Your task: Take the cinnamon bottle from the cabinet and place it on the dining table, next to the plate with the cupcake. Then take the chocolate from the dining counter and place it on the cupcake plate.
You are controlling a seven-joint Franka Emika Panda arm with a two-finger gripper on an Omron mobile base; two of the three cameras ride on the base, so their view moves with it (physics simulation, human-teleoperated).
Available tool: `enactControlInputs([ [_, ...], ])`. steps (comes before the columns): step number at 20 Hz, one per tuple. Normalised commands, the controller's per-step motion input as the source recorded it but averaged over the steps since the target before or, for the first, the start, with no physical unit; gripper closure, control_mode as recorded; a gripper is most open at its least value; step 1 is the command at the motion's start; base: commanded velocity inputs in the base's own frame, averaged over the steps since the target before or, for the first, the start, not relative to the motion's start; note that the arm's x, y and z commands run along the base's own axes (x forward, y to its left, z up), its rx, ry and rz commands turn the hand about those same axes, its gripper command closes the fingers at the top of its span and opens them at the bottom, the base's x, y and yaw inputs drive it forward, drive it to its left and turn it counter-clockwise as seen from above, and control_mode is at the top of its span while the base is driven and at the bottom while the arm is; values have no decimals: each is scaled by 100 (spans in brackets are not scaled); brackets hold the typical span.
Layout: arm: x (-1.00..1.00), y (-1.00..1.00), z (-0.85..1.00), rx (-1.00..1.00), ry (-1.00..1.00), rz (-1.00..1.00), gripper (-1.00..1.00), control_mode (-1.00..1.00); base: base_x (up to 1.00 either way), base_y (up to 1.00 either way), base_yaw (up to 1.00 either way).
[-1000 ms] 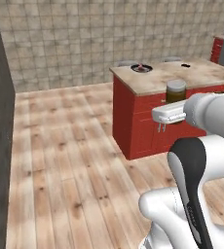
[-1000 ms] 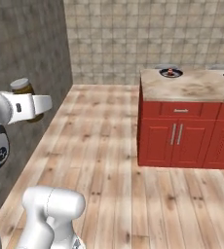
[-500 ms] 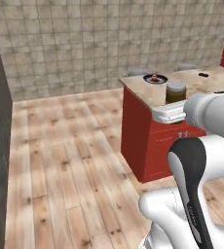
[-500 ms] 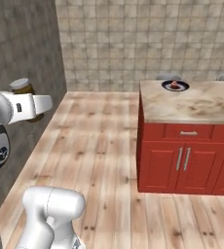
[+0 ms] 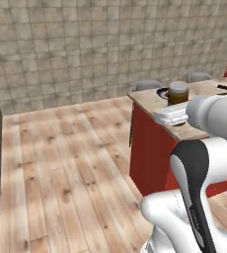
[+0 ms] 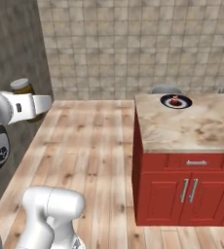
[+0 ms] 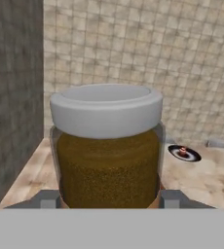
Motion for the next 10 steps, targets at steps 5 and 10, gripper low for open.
enactControlInputs([
  [5, 0, 0, 0, 0, 0, 0, 100, 100, 100, 44, -17],
  [10, 0, 0, 0, 0, 0, 0, 100, 100, 100, 51, -18],
])
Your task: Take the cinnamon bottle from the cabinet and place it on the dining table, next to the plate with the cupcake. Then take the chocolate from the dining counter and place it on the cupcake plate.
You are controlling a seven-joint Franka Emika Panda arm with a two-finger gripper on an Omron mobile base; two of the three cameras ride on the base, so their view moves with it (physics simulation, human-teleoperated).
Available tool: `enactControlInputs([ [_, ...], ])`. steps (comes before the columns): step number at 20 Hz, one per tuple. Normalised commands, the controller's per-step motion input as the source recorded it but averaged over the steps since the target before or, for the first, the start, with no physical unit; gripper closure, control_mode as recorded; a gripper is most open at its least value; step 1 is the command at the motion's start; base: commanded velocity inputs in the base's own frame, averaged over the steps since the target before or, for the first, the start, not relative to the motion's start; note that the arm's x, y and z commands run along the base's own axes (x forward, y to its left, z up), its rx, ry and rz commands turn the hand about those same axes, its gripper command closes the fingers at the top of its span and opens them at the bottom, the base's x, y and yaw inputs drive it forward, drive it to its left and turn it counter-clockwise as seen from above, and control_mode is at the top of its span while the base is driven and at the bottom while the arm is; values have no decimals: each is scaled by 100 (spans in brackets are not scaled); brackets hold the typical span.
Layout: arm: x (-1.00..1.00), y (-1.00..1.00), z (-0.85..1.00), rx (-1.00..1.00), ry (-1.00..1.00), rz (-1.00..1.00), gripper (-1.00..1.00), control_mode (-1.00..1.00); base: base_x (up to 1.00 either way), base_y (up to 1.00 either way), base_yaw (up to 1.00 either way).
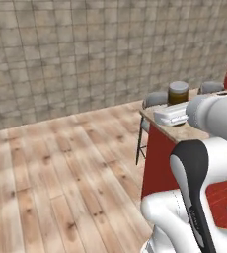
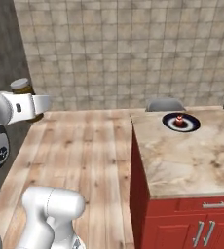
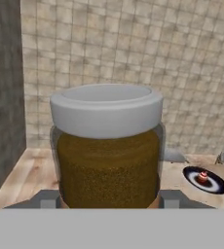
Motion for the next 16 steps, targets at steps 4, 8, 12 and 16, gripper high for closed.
enactControlInputs([
  [4, 0, 0, 0, 0, 0, 0, 100, 100, 100, 45, -26],
  [8, 0, 0, 0, 0, 0, 0, 100, 100, 100, 62, -34],
  [12, 0, 0, 0, 0, 0, 0, 100, 100, 100, 71, -42],
  [16, 0, 0, 0, 0, 0, 0, 100, 100, 99, 69, -56],
])
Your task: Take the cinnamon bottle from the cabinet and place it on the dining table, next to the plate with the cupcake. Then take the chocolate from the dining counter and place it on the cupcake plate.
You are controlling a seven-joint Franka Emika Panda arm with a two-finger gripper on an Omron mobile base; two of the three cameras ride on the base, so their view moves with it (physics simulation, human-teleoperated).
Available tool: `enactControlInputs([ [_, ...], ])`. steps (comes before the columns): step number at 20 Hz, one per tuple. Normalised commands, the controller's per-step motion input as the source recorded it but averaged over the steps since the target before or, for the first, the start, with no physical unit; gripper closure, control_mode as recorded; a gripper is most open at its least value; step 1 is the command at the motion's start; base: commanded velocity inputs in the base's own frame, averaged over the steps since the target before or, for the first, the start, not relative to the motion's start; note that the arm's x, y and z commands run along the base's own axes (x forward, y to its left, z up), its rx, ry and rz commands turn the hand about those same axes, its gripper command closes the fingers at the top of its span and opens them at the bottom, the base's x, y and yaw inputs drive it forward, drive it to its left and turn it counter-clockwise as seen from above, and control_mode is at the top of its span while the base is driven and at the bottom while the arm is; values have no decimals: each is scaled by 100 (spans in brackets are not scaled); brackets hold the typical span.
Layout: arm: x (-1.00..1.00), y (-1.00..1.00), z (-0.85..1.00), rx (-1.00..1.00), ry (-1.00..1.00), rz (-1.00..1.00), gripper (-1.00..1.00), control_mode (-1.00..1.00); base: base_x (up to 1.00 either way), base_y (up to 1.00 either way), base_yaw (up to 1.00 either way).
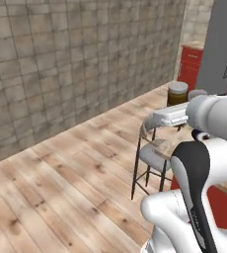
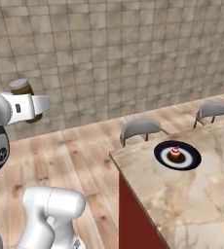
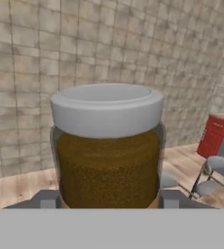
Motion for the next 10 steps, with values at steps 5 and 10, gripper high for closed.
enactControlInputs([
  [5, 0, 0, 0, 0, 0, 0, 100, 100, 98, 84, -65],
  [10, 0, 0, 0, 0, 0, 0, 100, 100, 92, 100, -67],
])
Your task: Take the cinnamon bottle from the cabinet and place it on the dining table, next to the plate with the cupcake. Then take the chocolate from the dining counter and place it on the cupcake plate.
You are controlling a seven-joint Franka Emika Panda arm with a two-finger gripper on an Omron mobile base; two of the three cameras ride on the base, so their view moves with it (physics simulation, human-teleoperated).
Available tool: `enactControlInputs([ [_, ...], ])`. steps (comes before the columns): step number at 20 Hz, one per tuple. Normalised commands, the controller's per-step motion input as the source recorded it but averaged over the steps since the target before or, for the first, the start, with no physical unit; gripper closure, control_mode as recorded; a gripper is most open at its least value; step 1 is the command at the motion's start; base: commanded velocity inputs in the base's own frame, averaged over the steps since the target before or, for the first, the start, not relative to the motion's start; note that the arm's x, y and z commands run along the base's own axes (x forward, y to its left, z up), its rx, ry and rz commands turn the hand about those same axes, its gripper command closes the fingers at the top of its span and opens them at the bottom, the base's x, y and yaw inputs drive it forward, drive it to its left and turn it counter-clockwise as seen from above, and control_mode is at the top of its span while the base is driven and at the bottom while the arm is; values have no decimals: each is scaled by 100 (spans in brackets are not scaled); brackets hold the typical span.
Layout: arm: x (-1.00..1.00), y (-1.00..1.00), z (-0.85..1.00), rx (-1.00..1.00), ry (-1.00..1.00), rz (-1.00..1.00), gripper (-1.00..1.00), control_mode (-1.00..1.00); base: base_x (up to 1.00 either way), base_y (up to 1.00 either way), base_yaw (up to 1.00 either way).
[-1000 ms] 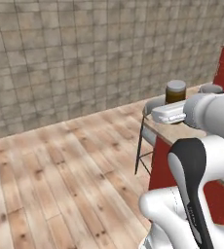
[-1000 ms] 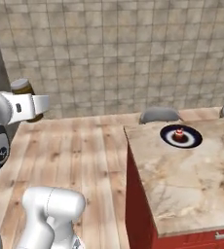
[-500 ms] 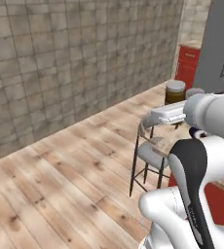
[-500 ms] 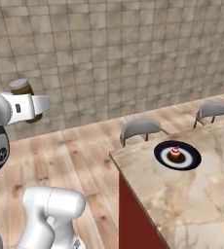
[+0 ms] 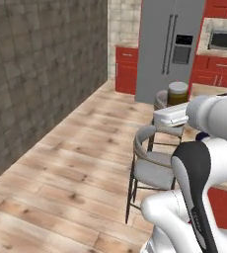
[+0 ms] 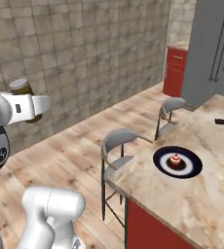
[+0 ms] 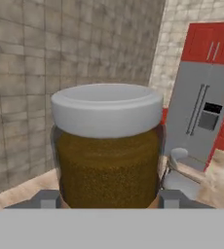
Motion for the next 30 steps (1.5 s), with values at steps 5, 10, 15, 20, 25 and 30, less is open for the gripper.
enactControlInputs([
  [5, 0, 0, 0, 0, 0, 0, 100, 100, 88, 97, -71],
  [10, 0, 0, 0, 0, 0, 0, 100, 100, 80, 95, -74],
  [15, 0, 0, 0, 0, 0, 0, 100, 100, 78, 99, -74],
  [20, 0, 0, 0, 0, 0, 0, 100, 100, 69, 100, -73],
  [25, 0, 0, 0, 0, 0, 0, 100, 100, 43, 93, -78],
  [30, 0, 0, 0, 0, 0, 0, 100, 100, 45, 86, -80],
])
